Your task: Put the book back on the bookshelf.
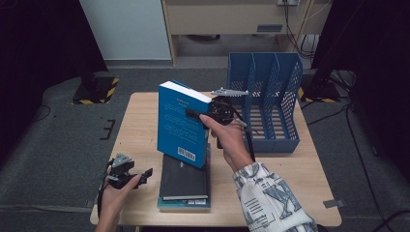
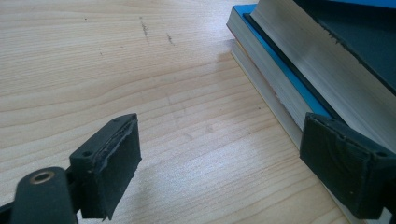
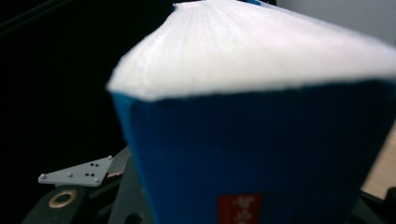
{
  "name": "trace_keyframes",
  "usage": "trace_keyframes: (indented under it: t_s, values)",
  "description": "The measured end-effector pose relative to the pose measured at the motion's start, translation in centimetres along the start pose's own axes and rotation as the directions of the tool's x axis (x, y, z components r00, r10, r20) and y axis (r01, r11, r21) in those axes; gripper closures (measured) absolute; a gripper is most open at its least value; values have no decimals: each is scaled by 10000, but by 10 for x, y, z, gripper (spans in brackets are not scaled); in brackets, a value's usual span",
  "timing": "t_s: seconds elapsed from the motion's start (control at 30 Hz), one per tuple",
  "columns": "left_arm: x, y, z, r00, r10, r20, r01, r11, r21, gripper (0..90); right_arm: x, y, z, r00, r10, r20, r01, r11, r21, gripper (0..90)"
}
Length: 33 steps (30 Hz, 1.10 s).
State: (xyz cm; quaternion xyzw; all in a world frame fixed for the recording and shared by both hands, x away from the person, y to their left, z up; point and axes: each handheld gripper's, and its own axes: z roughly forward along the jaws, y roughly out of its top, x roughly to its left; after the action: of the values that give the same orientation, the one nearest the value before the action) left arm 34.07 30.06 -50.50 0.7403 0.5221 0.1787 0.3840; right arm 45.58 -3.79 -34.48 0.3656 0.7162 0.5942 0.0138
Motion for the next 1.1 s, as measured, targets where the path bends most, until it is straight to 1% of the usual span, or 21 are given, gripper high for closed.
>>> trace_keyframes:
  t_s: [0.13,0.17,0.2,0.23,0.4,0.6,0.63,0.67,0.73,0.77,0.8,0.9,0.93,0.97,1.03,1.07,1.1]
  values:
    - [1,0,-1,10000,-41,-32,41,10000,11,119,2,3,-2,10000,60,-49,-60,10000,-51,605]
    - [1,-1,0,10000,-96,-16,96,10000,-8,119,5,7,-5,10000,-10,-45,10,10000,-24,605]
    - [1,-1,0,10000,-96,-16,96,10000,-8,119,5,7,-5,10000,-10,-45,10,10000,-24,605]
    - [1,-1,0,9999,-117,-20,117,9999,25,119,8,11,-7,9998,-206,10,206,9998,24,604]
    - [1,-1,1,9999,-120,0,120,9999,37,119,13,19,-15,9994,-281,183,280,9996,93,604]
    - [2,-1,1,9999,-130,-47,131,9999,23,119,12,25,-24,9990,-211,390,210,9998,23,604]
    - [2,-1,1,9999,-154,-56,155,9999,27,118,12,29,-28,9985,-247,489,249,9997,-33,604]
    - [2,-2,1,9998,-180,-47,180,9998,42,114,12,30,-31,9984,-183,537,187,9998,-77,604]
    - [3,-2,3,9999,-155,-68,156,9998,127,104,11,32,-34,9981,-183,592,192,9997,-137,604]
    - [3,-3,4,9999,-123,-61,124,9997,188,102,10,35,-40,9977,-95,669,112,9996,-264,604]
    - [3,-3,4,9999,-123,-61,124,9997,188,98,10,35,-40,9977,-95,669,112,9996,-264,604]
    - [4,-4,6,9999,-90,-133,95,9993,363,95,8,42,-52,9959,34,903,0,9993,-380,604]
    - [4,-4,6,9999,-90,-133,95,9993,363,91,8,42,-52,9959,34,903,0,9993,-380,604]
    - [4,-5,6,9998,-130,-180,138,9989,443,89,5,44,-58,9948,50,1021,-4,9990,-452,603]
    - [5,-6,7,9996,-150,-240,161,9988,466,89,4,45,-61,9940,82,1087,-28,9988,-496,603]
    - [5,-6,7,9994,-121,-320,137,9987,497,89,3,46,-65,9934,94,1143,-35,9986,-523,603]
    - [6,-7,7,9989,-84,-457,108,9985,528,90,1,48,-72,9921,181,1240,-103,9979,-633,603]
